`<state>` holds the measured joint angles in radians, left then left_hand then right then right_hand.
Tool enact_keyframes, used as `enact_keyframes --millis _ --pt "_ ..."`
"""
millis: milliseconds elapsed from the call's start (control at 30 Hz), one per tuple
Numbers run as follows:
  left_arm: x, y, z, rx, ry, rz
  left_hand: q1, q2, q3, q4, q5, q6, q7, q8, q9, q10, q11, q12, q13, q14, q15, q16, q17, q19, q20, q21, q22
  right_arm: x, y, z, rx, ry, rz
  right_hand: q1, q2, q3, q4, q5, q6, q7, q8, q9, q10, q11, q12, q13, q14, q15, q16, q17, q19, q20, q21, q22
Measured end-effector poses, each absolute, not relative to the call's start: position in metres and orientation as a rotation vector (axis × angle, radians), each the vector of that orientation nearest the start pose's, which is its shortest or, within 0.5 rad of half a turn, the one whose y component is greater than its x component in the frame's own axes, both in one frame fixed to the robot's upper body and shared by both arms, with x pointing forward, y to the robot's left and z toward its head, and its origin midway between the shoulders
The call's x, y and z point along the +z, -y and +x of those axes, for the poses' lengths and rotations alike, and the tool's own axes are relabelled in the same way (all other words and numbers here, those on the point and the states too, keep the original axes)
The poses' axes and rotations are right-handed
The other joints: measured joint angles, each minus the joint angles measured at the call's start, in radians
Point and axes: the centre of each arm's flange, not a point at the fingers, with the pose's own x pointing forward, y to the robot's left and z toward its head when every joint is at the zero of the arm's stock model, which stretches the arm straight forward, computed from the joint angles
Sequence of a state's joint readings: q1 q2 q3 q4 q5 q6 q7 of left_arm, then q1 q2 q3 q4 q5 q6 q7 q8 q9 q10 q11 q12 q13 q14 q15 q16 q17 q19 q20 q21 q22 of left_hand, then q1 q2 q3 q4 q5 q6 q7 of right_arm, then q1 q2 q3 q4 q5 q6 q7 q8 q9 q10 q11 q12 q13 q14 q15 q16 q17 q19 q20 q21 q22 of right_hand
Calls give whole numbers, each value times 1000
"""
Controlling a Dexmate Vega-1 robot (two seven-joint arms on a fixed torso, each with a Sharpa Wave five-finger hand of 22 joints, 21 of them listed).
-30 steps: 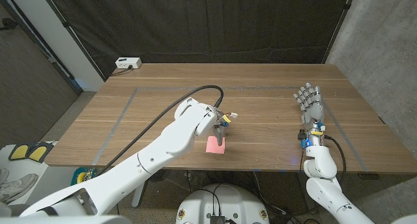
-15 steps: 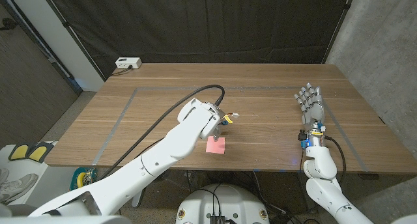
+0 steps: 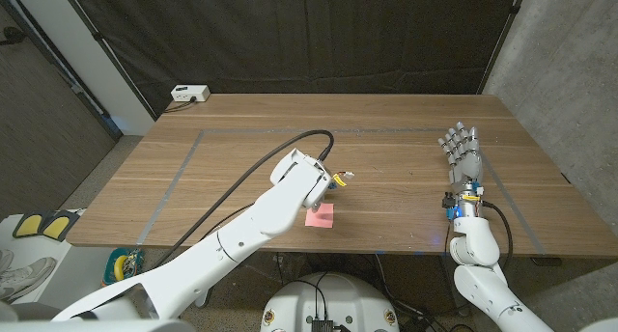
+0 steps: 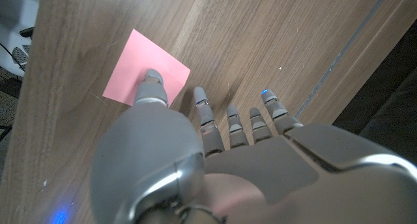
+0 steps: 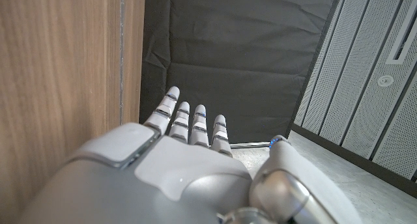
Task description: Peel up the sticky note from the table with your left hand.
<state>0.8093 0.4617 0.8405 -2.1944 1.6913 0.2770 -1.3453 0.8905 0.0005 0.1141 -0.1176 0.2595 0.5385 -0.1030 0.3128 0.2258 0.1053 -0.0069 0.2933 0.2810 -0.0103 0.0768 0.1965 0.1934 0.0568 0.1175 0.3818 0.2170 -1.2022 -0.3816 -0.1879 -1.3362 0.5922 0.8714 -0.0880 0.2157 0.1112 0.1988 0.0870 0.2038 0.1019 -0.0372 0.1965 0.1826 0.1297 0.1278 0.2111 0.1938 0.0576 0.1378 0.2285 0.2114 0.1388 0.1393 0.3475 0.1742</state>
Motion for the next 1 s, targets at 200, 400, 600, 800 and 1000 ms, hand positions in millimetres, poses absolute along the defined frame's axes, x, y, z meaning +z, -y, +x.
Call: enact_keyframes --millis 200,400,600,800,1000 --pt "-31 -43 476 -226 20 2213 0 0 -3 3 0 -23 -9 -14 -2 -4 -4 0 0 -6 6 -5 0 0 0 0 0 -131 341 544 -78 940 240 0 0 0 0 0 0 0 0 -1 0 0 0 0 0 0 0 0 0 0 0 5" --pt "-32 -41 477 -245 21 2213 0 0 -7 -1 0 -13 -8 -15 -3 -4 -4 0 0 -6 6 -5 0 0 0 0 0 -132 342 543 -82 944 239 0 0 0 0 0 0 0 0 -1 0 0 0 0 4 -4 0 0 0 0 0 5" --pt "-35 -37 479 -268 17 2216 -3 -3 -11 3 0 63 12 14 -5 3 -9 4 0 -2 2 -5 0 0 0 8 0 -134 343 542 -87 951 239 -4 -4 0 0 0 0 0 0 -1 0 0 0 0 4 -4 0 0 0 0 -4 5" --pt "-36 -34 478 -282 13 2221 -3 -3 -15 -1 0 143 41 46 -5 29 -18 14 0 5 -5 -5 -2 5 -5 9 0 -135 345 541 -93 959 245 -8 0 0 0 0 0 0 0 -1 0 0 0 0 4 -4 0 0 4 -4 -4 5" --pt "-37 -32 478 -294 9 2221 -3 -3 -15 -1 0 158 57 47 -5 45 -23 15 -3 11 -11 -5 -3 9 -9 16 -4 -135 348 539 -102 969 250 -8 0 0 0 0 0 0 0 -1 0 0 0 0 4 -4 0 0 3 -4 -4 5"
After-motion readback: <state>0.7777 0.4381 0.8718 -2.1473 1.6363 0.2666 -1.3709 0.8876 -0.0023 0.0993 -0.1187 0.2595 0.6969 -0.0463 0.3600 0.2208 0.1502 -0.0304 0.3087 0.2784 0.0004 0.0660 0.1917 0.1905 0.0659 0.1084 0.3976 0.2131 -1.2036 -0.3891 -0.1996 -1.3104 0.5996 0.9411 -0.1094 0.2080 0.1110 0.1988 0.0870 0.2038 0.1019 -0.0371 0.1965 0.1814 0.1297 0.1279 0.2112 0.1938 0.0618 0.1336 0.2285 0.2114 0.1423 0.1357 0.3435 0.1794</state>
